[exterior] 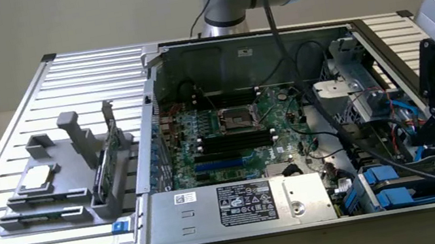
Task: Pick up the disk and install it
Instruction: 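Insert the disk into the insertion slot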
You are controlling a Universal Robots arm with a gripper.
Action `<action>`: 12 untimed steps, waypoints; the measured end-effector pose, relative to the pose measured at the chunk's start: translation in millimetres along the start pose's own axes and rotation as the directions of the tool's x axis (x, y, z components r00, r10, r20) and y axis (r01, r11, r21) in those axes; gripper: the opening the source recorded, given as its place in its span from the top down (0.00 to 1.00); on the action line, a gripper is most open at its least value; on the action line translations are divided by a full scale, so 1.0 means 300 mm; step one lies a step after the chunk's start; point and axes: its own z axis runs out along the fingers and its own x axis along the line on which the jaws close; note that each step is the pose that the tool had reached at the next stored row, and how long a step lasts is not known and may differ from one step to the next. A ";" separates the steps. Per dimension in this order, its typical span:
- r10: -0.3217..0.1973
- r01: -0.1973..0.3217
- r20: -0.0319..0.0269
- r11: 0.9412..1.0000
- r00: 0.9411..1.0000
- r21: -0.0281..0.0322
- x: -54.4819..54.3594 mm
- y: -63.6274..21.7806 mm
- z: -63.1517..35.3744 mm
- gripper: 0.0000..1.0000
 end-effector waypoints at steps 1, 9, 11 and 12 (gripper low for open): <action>0.000 0.000 0.000 1.000 1.000 0.000 0.000 0.000 0.006 0.89; 0.000 0.000 0.000 1.000 1.000 0.000 0.002 0.000 0.021 0.89; 0.000 0.000 0.000 1.000 1.000 0.000 0.002 0.000 0.021 0.89; 0.000 0.000 0.000 1.000 1.000 0.000 0.002 0.000 0.021 0.89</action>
